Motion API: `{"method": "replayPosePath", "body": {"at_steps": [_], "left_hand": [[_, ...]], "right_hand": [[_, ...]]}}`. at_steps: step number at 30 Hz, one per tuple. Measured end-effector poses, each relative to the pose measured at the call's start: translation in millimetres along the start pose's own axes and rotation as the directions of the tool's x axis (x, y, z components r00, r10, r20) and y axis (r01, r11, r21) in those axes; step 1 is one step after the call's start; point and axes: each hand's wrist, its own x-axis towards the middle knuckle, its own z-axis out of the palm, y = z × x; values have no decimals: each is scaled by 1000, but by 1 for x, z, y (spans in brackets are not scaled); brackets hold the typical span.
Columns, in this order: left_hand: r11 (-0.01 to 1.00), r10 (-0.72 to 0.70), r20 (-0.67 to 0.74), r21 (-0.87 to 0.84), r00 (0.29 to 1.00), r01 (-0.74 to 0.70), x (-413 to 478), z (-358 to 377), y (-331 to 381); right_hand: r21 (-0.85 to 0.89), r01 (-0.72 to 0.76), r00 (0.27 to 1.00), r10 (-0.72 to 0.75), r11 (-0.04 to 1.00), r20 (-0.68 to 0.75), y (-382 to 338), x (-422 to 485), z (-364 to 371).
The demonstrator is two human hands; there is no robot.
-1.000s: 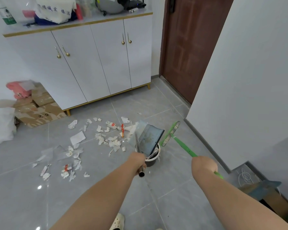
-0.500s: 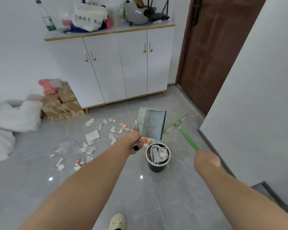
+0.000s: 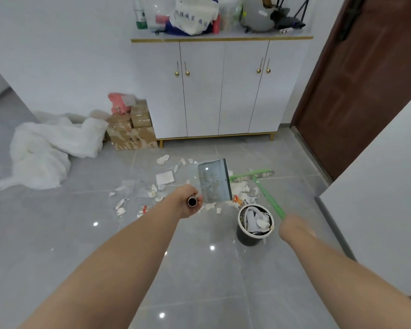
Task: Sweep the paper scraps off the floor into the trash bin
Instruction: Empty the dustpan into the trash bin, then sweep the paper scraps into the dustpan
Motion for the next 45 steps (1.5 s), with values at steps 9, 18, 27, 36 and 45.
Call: {"method": "replayPosePath", "body": {"at_steps": [9,18,27,36,45], "left_hand": [[986,-128,-45,102,991,132,-27,-160,-4],[965,-64,-41,253,997,72,-57,-289,-16],[807,20,-179,584,984,90,-61,-376,-52],[654,81,-474,689,877,312,-70,-486,-95],[596,111,-555,701,824,391,-40,-546,-112]], "right_hand": [[77,50,998,-53,996,41,-107,-100,53],[-133,108,983,-86,985,160,-202,-184,155],[-220,251,962,-218,943,164,-249,-221,196],[-224,501,852,-432,836,295,-332,-250,235],[-260,638,748,-503,725,434,-414,-262,337]]}}
